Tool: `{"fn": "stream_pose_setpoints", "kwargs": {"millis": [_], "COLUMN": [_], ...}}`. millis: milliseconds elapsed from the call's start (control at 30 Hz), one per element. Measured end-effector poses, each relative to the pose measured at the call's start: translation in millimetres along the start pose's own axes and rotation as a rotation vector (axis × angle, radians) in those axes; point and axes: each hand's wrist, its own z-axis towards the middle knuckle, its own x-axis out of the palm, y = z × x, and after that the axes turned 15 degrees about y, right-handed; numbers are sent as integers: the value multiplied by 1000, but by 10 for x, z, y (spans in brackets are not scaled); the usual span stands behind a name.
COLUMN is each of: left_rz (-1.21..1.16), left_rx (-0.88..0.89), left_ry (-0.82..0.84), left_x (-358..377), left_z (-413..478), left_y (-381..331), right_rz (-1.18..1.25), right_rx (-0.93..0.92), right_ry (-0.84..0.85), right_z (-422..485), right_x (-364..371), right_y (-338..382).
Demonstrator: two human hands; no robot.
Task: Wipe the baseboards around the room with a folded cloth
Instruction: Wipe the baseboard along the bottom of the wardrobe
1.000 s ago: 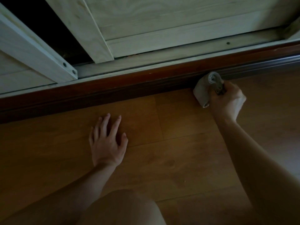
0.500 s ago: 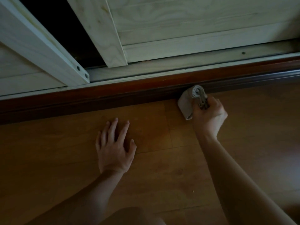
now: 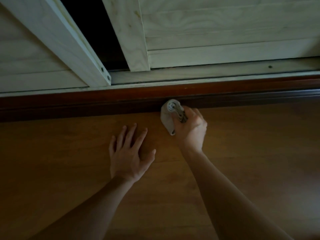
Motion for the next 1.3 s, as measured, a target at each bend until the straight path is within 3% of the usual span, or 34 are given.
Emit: {"fn": "stream_pose_setpoints", "kwargs": {"millis": [133,367,767,967,1100,1300], "left_rz": [38,256,84,101,124,110], "left_rx": [91,224,99,65,62,65], "left_ry": [73,463,250,219,232,252], "left_x": [-39,-584,-47,12,35,63], "left_z": [-6,339,-14,-4,-1,29], "left_y": [22,-275,-1735,-1785,-1798,-1802], "right_rz": [10,-24,-66,-65,-76,-68], "right_rx": [-14,20,22,-95,-12,-124], "right_ry": [9,-5,-39,68,-39,28], "right_z": [27,117,251,285,290,325], "right_x": [-78,-566,-1247,-1207,-1323,-1332], "right_y": [-23,-454,-1080,-1024,-1199,-1183]}}
